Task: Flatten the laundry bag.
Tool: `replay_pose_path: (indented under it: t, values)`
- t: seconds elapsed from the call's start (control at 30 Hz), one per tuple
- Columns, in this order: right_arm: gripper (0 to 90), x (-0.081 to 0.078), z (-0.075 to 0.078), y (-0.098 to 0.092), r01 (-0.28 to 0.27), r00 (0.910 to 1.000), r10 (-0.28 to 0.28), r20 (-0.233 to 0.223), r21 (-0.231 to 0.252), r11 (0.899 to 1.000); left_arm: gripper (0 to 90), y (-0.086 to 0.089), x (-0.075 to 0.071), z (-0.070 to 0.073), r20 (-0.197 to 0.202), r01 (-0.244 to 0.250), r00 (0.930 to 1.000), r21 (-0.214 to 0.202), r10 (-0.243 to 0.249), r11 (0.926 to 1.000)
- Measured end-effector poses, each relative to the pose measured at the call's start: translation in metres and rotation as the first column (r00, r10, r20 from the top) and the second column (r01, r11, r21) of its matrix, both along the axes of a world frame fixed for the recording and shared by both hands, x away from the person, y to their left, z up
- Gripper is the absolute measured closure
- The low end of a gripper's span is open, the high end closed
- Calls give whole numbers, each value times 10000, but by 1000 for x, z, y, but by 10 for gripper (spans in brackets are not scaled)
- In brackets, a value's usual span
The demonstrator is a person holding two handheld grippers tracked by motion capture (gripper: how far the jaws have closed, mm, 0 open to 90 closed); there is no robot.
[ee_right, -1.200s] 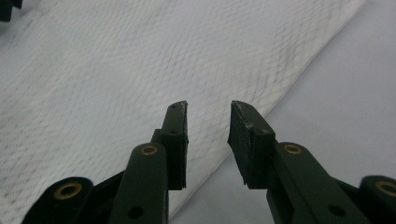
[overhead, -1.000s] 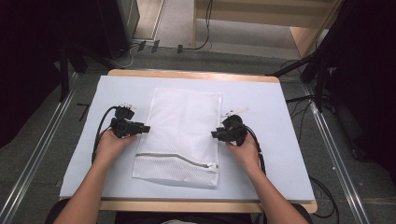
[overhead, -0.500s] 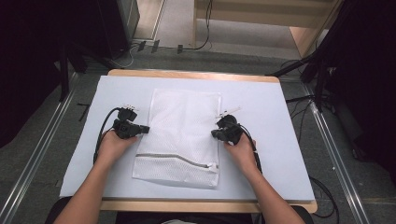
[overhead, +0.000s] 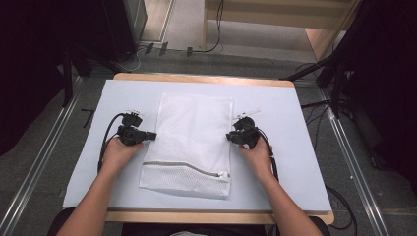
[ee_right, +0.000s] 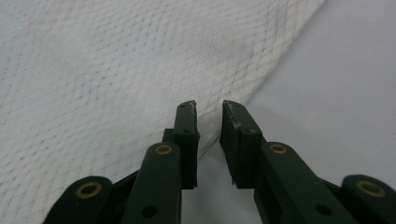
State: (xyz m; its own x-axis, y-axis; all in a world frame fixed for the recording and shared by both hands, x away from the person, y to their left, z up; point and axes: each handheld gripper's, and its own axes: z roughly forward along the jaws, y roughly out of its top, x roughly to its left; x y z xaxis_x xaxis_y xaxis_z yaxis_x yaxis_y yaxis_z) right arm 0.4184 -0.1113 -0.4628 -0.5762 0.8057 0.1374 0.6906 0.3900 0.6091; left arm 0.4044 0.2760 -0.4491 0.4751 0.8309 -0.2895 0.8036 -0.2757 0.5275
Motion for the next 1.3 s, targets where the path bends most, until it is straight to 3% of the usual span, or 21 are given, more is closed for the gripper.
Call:
replay_pose_path:
  t: [0.23,0.43,0.6,0.73,0.77,0.87,1.03,1.13,1.3]
  values:
    - [899,1,-2,7,-189,9995,189,257,31,9998,900,-1,0,-1,-66,-16,10000,-105,15,9999]
    - [900,10,2,9,-236,9990,240,388,-107,9997,900,6,1,3,65,-352,9993,-413,355,9985]
    - [900,25,5,8,-264,9983,257,527,124,9996,900,13,3,3,156,-672,9976,-365,678,9971]
    - [900,35,4,8,-198,9987,180,475,379,9991,900,16,7,3,175,-824,9964,-361,831,9959]
    - [895,39,2,8,-217,9994,204,267,456,9987,897,16,8,1,208,-849,9961,-311,856,9959]
    - [863,38,1,7,-253,9995,243,181,538,9982,813,18,8,1,29,-807,9967,-266,808,9964]
    - [778,32,6,5,-387,9990,368,261,762,9963,672,21,4,8,167,-760,9969,-520,769,9958]
    - [733,26,8,4,-522,9986,510,162,883,9947,599,21,-1,14,218,-397,9989,-683,413,9969]
    - [703,13,12,-2,-737,9973,734,66,1291,9889,515,14,-8,20,344,-13,9994,-554,32,9985]
